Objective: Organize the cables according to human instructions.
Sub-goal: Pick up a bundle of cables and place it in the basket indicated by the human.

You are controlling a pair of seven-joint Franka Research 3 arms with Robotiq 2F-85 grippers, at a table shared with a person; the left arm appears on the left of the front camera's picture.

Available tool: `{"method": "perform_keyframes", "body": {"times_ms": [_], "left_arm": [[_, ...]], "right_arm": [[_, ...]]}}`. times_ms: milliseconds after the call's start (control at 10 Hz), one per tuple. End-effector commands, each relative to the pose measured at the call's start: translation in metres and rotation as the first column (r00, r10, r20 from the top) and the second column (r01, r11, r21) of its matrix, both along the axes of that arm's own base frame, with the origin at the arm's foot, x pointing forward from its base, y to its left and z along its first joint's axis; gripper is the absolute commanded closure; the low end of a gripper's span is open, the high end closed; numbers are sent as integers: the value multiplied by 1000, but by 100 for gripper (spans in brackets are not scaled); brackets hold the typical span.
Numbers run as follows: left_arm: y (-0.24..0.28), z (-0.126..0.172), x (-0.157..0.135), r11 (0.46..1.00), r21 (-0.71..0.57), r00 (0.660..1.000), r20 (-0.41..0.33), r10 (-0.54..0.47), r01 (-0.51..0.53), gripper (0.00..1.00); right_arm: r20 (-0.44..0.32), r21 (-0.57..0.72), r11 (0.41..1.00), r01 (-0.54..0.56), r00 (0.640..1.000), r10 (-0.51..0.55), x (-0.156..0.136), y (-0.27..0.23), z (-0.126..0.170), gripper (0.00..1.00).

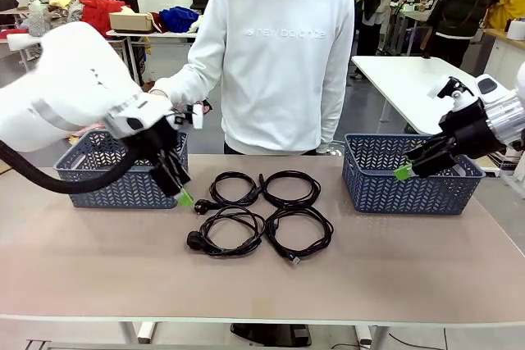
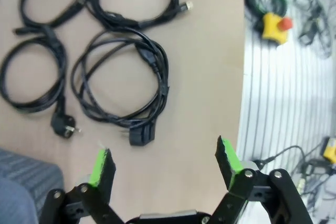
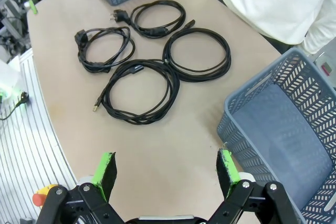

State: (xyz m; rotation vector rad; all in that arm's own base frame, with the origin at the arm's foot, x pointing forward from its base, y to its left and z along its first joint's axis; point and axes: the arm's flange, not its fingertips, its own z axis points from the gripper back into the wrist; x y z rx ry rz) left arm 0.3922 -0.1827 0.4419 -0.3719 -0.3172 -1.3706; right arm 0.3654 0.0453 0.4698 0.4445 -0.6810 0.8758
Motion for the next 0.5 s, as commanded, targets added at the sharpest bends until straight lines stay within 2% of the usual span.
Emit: {"method": "perform_keyframes", "body": {"times_ms": [0,400], "left_arm": [[-16,-12,5,997,44,997,55,-61,59,0],[-38,-39,-3,990,96,990,85,-110,102,0]], "right_arm": [[20,19,1000,-22,1000,22,5,-2,-2,0],[20,19,1000,-22,1000,22,5,-2,-2,0]]}}
